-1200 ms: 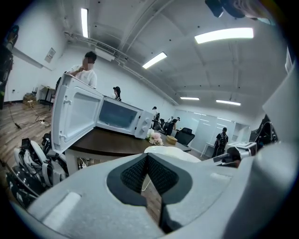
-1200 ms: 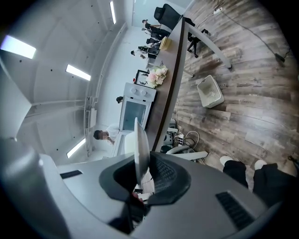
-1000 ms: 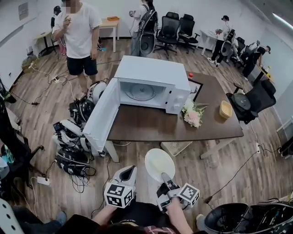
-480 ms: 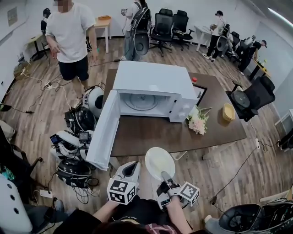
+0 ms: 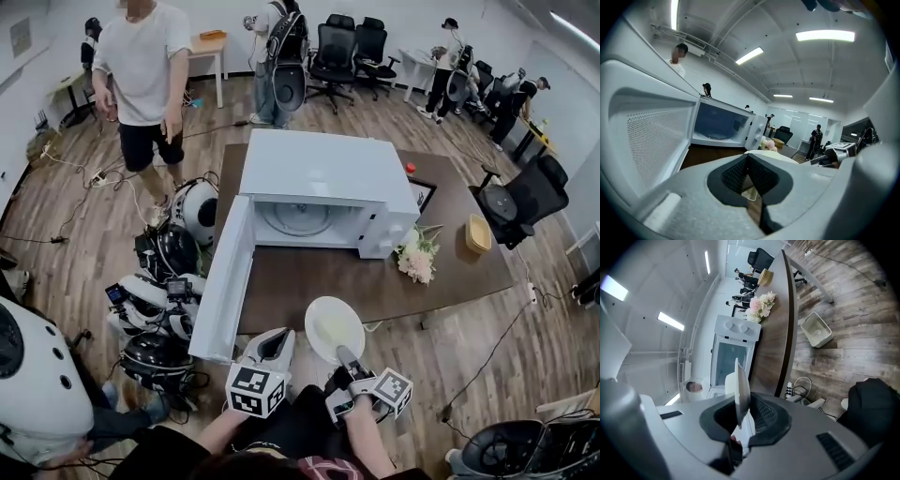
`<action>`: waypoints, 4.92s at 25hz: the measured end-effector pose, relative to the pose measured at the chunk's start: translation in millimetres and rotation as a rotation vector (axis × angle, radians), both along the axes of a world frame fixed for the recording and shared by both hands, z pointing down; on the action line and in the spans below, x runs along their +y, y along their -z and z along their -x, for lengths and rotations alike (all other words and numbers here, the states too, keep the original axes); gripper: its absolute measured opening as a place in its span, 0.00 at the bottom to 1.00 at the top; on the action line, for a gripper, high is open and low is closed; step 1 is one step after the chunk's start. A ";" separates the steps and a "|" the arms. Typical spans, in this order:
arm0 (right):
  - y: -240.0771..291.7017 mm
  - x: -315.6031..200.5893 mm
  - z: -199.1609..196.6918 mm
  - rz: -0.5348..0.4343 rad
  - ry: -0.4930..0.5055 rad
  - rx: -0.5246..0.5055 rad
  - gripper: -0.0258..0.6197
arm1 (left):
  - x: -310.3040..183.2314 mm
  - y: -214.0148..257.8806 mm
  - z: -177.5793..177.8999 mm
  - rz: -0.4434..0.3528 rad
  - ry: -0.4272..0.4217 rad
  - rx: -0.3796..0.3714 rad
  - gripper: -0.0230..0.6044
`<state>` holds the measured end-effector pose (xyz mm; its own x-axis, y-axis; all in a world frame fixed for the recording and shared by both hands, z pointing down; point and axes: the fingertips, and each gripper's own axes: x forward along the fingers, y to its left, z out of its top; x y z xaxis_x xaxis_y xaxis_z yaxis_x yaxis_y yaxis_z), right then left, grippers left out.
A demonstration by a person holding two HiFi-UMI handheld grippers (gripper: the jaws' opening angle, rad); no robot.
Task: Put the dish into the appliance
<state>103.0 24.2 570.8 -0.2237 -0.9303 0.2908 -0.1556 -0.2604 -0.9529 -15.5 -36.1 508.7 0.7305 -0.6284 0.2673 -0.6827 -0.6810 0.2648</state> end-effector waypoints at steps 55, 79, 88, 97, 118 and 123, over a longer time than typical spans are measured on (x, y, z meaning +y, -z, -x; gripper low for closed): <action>-12.9 -318.7 -36.8 0.102 0.231 -0.005 0.12 | -190.5 -4.0 -5.4 0.056 0.402 -0.019 0.05; -26.7 -331.4 -34.8 0.186 0.177 -0.004 0.11 | -188.4 -8.6 7.0 0.079 0.425 -0.047 0.05; -28.1 -340.6 -31.7 0.181 0.173 0.002 0.11 | -188.0 -8.7 8.5 0.079 0.427 -0.047 0.05; -23.8 -350.0 -30.3 0.178 0.172 0.014 0.11 | -190.1 -5.8 1.0 0.082 0.410 -0.053 0.05; -30.1 -373.9 -24.4 0.160 0.171 0.021 0.11 | -195.3 -9.1 -1.0 0.082 0.411 -0.059 0.05; -30.5 -378.9 -20.4 0.151 0.175 0.033 0.11 | -194.7 -12.6 0.6 0.091 0.407 -0.070 0.05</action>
<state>123.4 -354.7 601.3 -0.3658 -0.8237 0.4333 -0.2408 -0.3660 -0.8989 -16.1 -230.7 521.2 0.4052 -0.8337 0.3752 -0.9099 -0.3278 0.2544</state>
